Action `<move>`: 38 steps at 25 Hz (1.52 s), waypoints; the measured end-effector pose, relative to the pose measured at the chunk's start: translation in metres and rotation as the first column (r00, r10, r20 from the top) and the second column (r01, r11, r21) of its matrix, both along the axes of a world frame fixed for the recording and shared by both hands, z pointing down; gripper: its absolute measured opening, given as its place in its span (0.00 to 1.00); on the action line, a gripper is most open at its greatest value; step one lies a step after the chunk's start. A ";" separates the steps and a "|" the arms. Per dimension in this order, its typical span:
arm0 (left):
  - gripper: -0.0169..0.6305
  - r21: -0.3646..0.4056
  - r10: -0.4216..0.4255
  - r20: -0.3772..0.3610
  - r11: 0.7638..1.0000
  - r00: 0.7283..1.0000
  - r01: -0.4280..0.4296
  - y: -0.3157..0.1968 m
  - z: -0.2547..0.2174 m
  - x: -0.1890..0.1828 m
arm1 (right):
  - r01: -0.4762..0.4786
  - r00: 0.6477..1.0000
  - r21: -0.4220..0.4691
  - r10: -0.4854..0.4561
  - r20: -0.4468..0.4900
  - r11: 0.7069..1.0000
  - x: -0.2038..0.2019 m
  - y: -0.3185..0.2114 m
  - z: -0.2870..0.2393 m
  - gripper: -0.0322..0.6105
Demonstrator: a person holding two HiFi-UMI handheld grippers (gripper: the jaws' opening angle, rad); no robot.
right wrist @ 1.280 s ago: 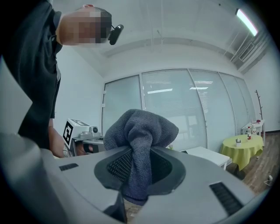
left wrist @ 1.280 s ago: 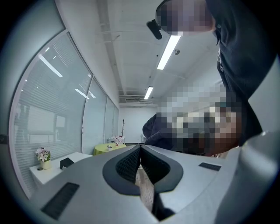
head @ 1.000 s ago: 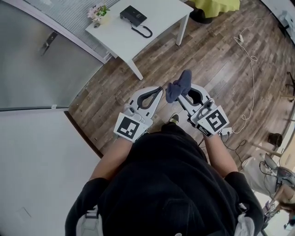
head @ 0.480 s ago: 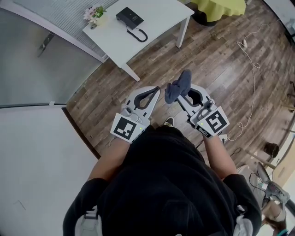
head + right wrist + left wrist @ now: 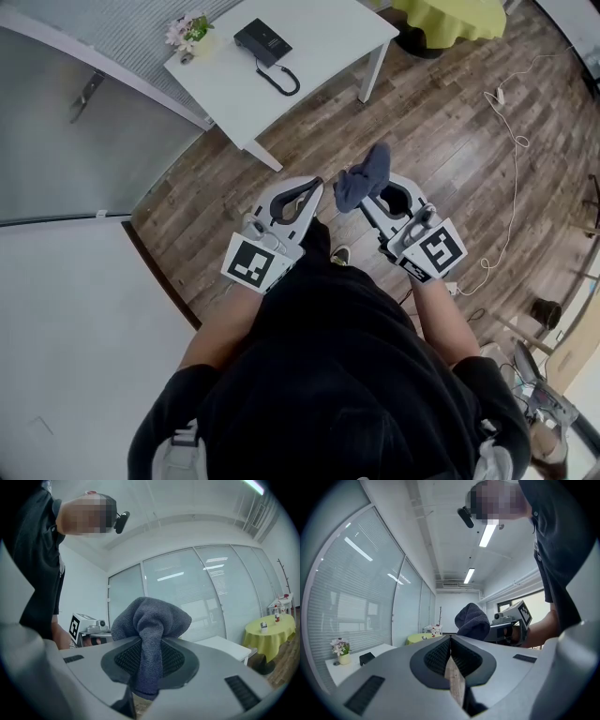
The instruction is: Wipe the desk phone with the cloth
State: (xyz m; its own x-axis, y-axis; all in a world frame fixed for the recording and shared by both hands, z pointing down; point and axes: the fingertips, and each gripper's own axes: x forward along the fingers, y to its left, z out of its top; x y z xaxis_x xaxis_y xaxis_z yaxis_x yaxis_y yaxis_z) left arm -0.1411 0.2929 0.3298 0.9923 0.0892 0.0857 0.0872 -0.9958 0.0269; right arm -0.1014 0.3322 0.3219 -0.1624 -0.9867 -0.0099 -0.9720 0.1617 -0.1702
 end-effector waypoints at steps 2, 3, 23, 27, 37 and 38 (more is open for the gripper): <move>0.04 -0.006 -0.009 -0.007 1.000 1.000 0.009 -0.018 0.001 0.010 | 0.009 1.000 -0.008 -0.009 -0.005 1.000 0.011 -0.017 0.001 0.20; 0.04 -0.007 -0.013 -0.010 1.000 1.000 0.013 -0.028 0.002 0.015 | 0.012 1.000 -0.011 -0.012 -0.009 1.000 0.016 -0.027 0.001 0.20; 0.04 -0.039 0.003 -0.040 0.999 0.999 -0.005 -0.197 0.006 0.085 | 0.024 0.997 -0.064 -0.028 -0.070 0.998 0.077 -0.208 0.005 0.20; 0.04 -0.042 -0.015 -0.036 0.999 0.999 0.014 -0.215 0.006 0.097 | 0.041 0.996 -0.061 -0.045 -0.072 0.997 0.090 -0.225 0.003 0.20; 0.04 -0.040 -0.135 -0.012 0.990 0.991 0.134 -0.266 0.011 0.152 | 0.150 0.985 -0.065 -0.155 -0.081 0.986 0.152 -0.279 0.010 0.20; 0.04 -0.040 -0.149 -0.007 0.988 0.989 0.149 -0.271 0.011 0.161 | 0.169 0.981 -0.070 -0.174 -0.080 0.983 0.161 -0.285 0.011 0.20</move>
State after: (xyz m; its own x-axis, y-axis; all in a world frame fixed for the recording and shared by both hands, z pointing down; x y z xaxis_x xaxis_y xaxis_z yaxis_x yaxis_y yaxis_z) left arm 0.0198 0.0216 0.3408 0.9956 -0.0566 0.0749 -0.0616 -0.9959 0.0656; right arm 0.0594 0.0468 0.3327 -0.3269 -0.9423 0.0725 -0.9422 0.3189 -0.1031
